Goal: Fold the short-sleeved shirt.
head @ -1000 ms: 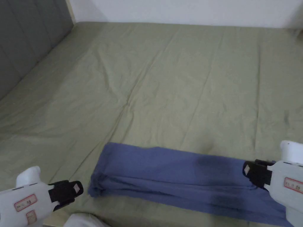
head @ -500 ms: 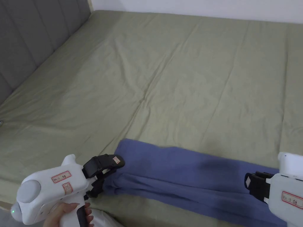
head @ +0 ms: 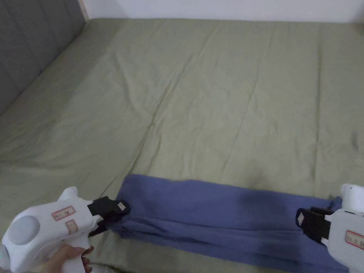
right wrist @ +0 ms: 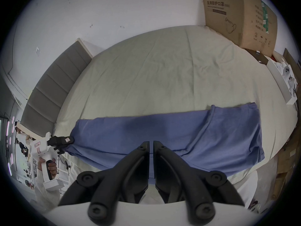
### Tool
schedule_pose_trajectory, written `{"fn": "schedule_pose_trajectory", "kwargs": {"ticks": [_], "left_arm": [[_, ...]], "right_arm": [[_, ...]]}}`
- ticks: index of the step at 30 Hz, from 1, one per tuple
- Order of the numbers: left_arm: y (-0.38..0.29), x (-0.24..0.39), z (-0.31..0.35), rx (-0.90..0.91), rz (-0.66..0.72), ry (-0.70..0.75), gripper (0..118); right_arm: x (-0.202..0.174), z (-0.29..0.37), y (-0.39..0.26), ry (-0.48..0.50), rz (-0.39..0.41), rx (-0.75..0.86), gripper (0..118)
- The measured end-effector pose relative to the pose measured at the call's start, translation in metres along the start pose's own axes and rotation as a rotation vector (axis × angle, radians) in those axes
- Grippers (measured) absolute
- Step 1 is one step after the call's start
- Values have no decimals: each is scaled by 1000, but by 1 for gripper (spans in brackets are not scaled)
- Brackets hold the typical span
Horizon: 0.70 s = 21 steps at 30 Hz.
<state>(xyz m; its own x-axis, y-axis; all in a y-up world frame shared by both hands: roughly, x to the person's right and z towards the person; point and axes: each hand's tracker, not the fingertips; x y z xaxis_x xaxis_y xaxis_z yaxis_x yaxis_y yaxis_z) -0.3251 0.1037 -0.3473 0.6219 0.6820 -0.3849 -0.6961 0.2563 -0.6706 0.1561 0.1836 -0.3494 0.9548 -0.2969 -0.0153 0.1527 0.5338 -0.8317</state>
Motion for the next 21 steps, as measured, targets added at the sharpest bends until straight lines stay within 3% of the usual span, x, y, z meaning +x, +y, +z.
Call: {"fn": "schedule_pose_trajectory", "kwargs": {"ticks": [2,5,9,12,15,17,18,19,20,21], "left_arm": [[-1,39,11,32,-58,-72,9],[-19,118,19,58,-270,-121,9],[-75,220,-2,-41,-615,-210,9],[-126,256,-46,-143,-752,-273,9],[-175,266,-98,-256,-829,-222,10],[-202,269,-122,-284,-928,-157,21],[-211,268,-133,-321,-955,-155,39],[-216,262,-143,-357,-960,-173,66],[-215,260,-149,-392,-946,-188,66],[-212,259,-153,-400,-896,-158,75]], "right_arm": [[12,8,1,-8,-21,16,5],[35,22,-1,-22,-70,52,5],[70,41,-8,-55,-141,85,5],[100,50,-17,-105,-208,89,5],[128,59,-28,-129,-307,90,5],[141,65,-35,-133,-362,99,5],[146,69,-40,-144,-371,110,5],[149,72,-43,-162,-376,114,5],[151,73,-45,-175,-379,113,5],[152,74,-47,-187,-382,110,5]]}}
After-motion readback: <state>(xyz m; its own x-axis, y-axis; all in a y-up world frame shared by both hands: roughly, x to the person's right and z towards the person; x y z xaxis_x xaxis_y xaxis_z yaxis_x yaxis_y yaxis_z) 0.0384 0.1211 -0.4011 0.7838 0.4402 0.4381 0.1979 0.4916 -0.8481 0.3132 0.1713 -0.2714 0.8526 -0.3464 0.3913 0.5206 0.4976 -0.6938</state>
